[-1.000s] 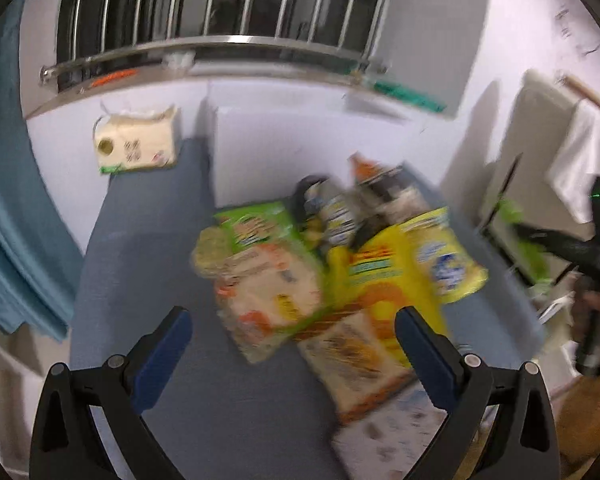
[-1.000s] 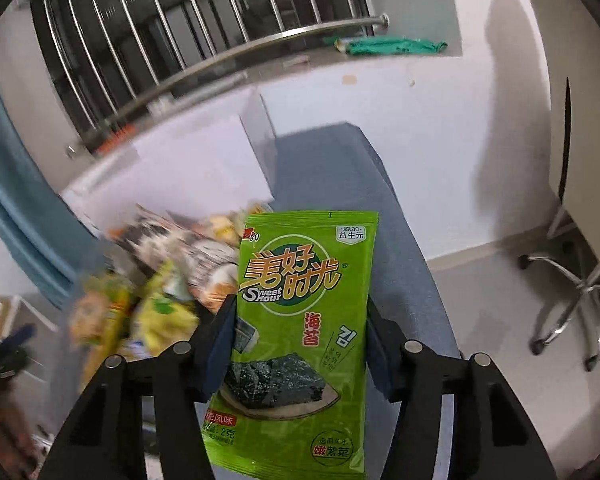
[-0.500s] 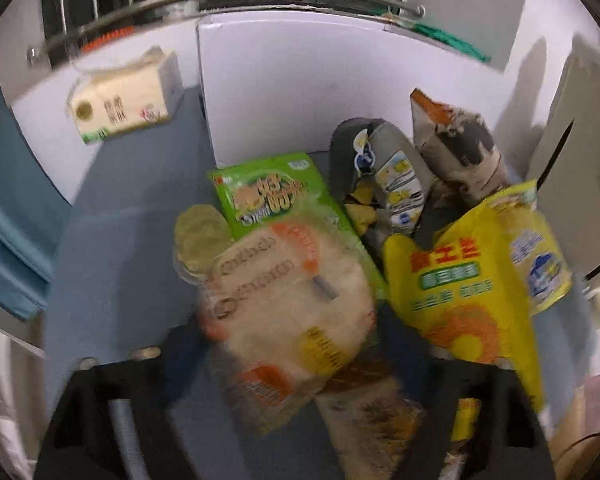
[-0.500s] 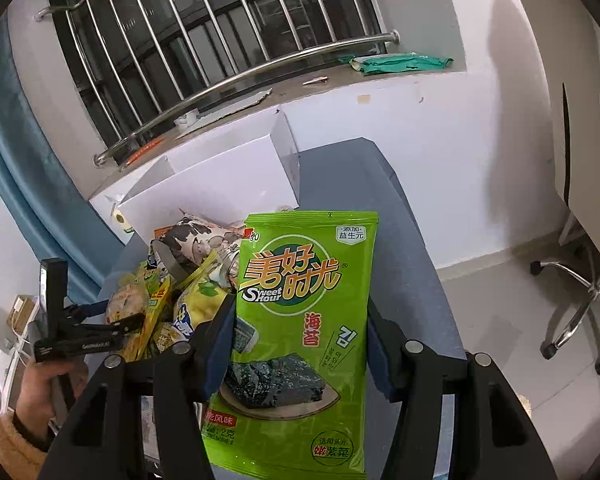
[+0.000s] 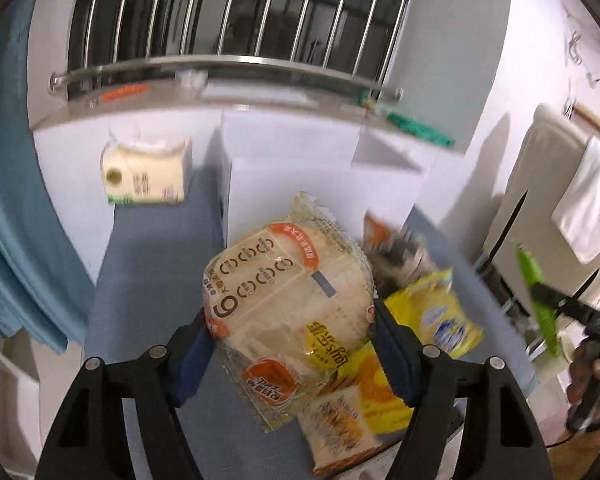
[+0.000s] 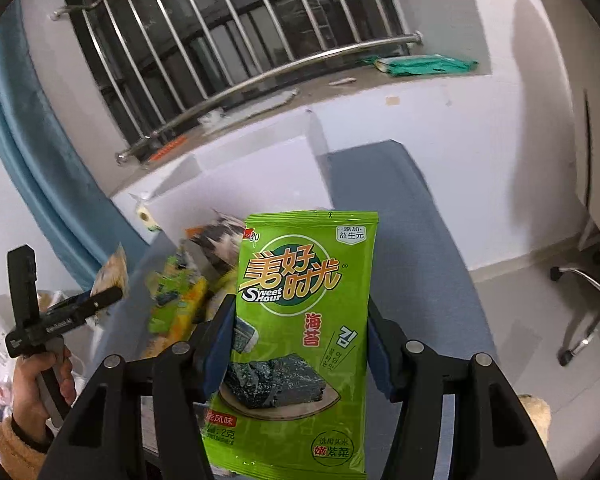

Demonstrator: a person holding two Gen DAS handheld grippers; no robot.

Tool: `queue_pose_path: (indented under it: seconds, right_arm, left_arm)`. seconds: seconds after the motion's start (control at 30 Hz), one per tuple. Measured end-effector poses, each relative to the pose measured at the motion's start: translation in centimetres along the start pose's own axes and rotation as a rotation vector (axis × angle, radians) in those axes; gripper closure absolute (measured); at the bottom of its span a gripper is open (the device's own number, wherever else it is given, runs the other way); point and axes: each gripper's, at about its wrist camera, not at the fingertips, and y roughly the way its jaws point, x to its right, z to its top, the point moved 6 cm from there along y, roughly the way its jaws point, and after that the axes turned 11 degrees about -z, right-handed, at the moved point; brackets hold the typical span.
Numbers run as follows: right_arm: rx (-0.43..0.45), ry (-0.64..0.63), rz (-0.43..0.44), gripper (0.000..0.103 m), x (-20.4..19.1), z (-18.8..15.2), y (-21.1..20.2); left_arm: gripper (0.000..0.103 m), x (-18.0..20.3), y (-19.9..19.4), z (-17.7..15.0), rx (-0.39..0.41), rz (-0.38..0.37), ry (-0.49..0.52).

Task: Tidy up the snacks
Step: 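Grasp the round bread package with the left tool while the right tool lifts the seaweed pack, then carry both packages into the white box and open both tools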

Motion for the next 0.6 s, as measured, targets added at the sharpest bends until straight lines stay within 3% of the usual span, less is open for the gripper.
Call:
queue_pose_path:
  seconds: [0.33,0.43,0.6]
  right_arm:
    - [0.059,-0.112,0.1,0.04,-5.9,8.2,2.4]
    - [0.064,-0.138,0.085,0.04,-7.0,12.4,4.9]
    - [0.049,-0.14,0.06,0.04,-7.8,17.9,9.5]
  left_arm:
    - [0.026,1.1,1.7,10.0,0.083,-0.048,0.059]
    - [0.026,0.8,3.8,13.3,0.075,-0.07,0.041]
    - [0.026,-0.5,8.3,17.5,0.035,-0.04,0.022]
